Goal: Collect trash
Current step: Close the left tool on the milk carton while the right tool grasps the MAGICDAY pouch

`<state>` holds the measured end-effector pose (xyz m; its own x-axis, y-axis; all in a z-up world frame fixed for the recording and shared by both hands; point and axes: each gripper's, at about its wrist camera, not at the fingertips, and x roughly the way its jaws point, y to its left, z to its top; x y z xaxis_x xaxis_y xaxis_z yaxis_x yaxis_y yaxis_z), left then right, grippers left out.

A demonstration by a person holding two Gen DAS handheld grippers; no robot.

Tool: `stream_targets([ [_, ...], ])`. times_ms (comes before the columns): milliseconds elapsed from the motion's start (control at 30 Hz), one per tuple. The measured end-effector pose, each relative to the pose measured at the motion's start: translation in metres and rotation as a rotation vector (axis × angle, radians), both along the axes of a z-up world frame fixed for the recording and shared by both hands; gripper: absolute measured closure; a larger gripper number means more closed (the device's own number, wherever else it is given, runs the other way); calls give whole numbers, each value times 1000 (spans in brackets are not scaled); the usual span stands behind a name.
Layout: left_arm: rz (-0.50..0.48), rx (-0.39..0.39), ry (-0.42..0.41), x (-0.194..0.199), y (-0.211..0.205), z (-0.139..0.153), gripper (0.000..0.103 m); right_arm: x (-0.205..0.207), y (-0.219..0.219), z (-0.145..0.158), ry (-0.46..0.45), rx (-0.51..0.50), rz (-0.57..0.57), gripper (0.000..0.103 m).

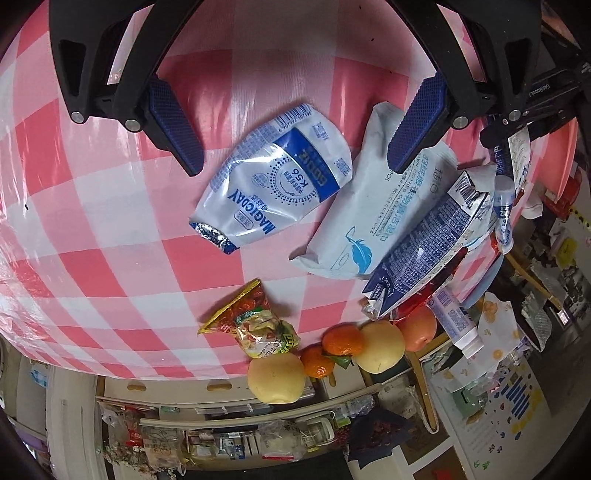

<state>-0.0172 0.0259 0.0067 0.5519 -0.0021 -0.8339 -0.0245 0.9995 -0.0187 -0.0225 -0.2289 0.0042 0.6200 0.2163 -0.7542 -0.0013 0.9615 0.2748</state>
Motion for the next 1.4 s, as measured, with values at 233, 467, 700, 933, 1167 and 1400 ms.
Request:
stream_targets([
  [233, -53, 62, 10, -2, 11, -1, 4, 8, -1, 4, -10, -30, -1, 4],
  [467, 10, 15, 3, -17, 25, 0, 6, 6, 1, 5, -5, -50, -3, 4],
  [700, 18, -48, -17, -28, 36, 4, 20, 8, -1, -1, 20, -71, -37, 5],
  [933, 7, -99, -28, -33, 50, 5, 34, 4, -3, 0, 14, -124, -55, 28],
  [1167, -5, -113, -37, -33, 54, 5, 37, 3, -5, 0, 14, -139, -61, 25],
  [1400, -35, -31, -39, -31, 48, 1, 27, 8, -3, 1, 6, -113, -68, 14],
])
